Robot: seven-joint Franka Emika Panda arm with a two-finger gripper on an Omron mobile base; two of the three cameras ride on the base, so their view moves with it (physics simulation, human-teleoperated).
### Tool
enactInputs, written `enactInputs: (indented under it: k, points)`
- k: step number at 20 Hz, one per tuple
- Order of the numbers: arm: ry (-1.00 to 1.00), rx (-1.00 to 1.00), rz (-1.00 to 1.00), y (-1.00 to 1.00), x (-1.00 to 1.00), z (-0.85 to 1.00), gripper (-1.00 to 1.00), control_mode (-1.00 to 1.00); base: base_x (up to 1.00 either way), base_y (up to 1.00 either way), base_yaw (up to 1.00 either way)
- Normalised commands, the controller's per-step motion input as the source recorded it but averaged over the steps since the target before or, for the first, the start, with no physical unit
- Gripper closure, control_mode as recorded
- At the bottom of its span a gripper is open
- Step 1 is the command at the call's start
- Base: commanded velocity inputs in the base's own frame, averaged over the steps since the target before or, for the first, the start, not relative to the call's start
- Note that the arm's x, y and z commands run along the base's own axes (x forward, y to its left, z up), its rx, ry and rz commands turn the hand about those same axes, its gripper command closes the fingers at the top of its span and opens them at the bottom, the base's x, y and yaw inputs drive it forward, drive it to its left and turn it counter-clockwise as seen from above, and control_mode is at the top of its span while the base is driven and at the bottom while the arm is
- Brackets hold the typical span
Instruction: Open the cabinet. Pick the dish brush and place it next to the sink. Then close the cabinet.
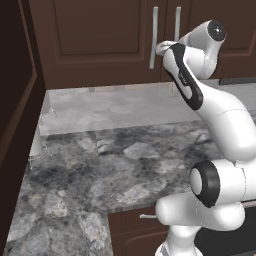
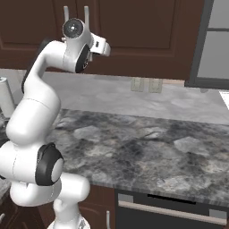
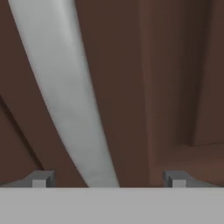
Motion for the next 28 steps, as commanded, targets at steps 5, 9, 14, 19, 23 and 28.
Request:
enactInputs:
  k: [5,9,14,19,23,28]
  points:
    - [-0.15,0.01,0.00,0.00,0.91,-0.52,-1.00,-1.00,0.00,0.00,0.00]
    - [-0.15,0.00,0.00,0.00,1.00,-0.36,-1.00,-1.00,0.00,0.00,0.00]
    - [-0.09,0.00,0.00,0.00,0.98,-0.25,-1.00,-1.00,0.00,0.00,0.00]
    - [-0.09,0.00,0.00,0.00,0.39,-0.18,-1.00,-1.00,0.00,0.00,0.00]
    - [0.00,0.00,0.00,0.00,0.00,0.00,1.00,-1.00,0.00,0.00,0.00]
    - [0.00,0.00,0.00,0.00,0.00,0.00,1.00,-1.00,0.00,0.00,0.00]
